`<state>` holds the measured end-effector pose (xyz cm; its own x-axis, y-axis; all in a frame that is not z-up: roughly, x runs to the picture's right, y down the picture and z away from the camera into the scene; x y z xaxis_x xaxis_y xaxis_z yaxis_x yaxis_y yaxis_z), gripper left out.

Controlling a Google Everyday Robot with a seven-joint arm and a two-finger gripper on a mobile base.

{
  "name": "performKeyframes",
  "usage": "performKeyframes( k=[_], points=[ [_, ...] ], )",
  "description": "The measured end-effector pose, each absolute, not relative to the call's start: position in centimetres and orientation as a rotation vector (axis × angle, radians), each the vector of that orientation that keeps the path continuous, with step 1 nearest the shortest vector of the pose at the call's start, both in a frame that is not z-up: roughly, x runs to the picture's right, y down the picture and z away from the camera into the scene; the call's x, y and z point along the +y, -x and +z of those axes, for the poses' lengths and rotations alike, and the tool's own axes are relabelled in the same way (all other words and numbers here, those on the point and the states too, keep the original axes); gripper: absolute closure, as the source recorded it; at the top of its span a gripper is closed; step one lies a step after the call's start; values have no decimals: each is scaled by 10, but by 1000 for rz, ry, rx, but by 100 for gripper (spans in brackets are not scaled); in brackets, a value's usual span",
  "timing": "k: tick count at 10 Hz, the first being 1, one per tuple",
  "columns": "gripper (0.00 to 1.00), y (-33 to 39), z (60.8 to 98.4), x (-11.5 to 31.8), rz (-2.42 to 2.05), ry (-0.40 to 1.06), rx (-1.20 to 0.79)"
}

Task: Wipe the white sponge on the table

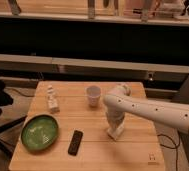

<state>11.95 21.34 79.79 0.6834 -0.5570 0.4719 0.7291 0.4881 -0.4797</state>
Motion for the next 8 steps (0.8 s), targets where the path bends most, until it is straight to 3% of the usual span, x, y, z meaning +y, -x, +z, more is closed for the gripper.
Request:
performKeyframes(
  k=[8],
  points=[
    [100, -128, 796, 218, -799, 709, -268]
  ],
)
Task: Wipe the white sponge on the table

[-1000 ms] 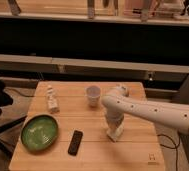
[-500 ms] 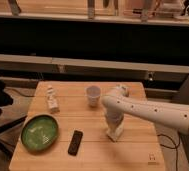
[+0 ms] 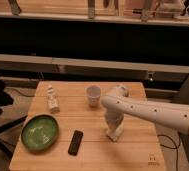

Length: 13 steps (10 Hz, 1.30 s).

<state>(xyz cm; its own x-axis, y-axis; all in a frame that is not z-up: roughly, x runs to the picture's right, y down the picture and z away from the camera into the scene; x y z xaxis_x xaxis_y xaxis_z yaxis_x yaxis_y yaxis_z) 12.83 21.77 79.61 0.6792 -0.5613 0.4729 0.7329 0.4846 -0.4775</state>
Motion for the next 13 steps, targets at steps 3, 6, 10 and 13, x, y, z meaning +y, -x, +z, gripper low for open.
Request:
performKeyframes(
  k=[3, 6, 10, 13],
  points=[
    [100, -125, 799, 215, -800, 702, -272],
    [100, -118, 799, 215, -808, 704, -273],
    [100, -129, 801, 213, -813, 702, -276],
    [100, -123, 801, 213, -819, 698, -276]
  ],
)
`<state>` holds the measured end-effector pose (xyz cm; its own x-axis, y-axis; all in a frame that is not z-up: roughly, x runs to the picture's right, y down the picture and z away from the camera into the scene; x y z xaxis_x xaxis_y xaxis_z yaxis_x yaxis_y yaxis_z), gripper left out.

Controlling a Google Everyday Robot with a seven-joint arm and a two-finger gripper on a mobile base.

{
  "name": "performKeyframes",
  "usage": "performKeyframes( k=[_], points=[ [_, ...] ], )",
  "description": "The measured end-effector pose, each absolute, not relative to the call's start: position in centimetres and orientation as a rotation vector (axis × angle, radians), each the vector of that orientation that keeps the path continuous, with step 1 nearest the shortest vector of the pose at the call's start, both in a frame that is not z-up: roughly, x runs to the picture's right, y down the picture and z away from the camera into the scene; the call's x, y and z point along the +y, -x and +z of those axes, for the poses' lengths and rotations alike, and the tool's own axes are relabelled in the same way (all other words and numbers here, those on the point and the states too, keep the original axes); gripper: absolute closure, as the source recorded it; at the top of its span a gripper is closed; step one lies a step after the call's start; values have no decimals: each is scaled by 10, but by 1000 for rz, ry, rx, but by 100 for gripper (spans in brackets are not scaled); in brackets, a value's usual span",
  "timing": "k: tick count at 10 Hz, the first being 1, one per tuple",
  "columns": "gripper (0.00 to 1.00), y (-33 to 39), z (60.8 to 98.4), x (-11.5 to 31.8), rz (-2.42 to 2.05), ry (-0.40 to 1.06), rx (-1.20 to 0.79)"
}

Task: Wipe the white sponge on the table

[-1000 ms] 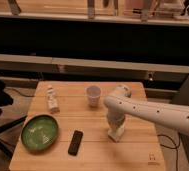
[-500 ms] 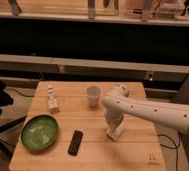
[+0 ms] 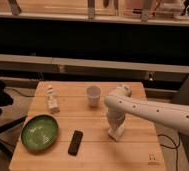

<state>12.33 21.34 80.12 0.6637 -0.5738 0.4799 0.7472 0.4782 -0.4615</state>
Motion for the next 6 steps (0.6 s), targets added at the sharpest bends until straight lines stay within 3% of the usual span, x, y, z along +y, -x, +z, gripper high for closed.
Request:
performKeyframes(
  k=[6],
  points=[
    [100, -123, 800, 214, -829, 700, -278]
  ],
)
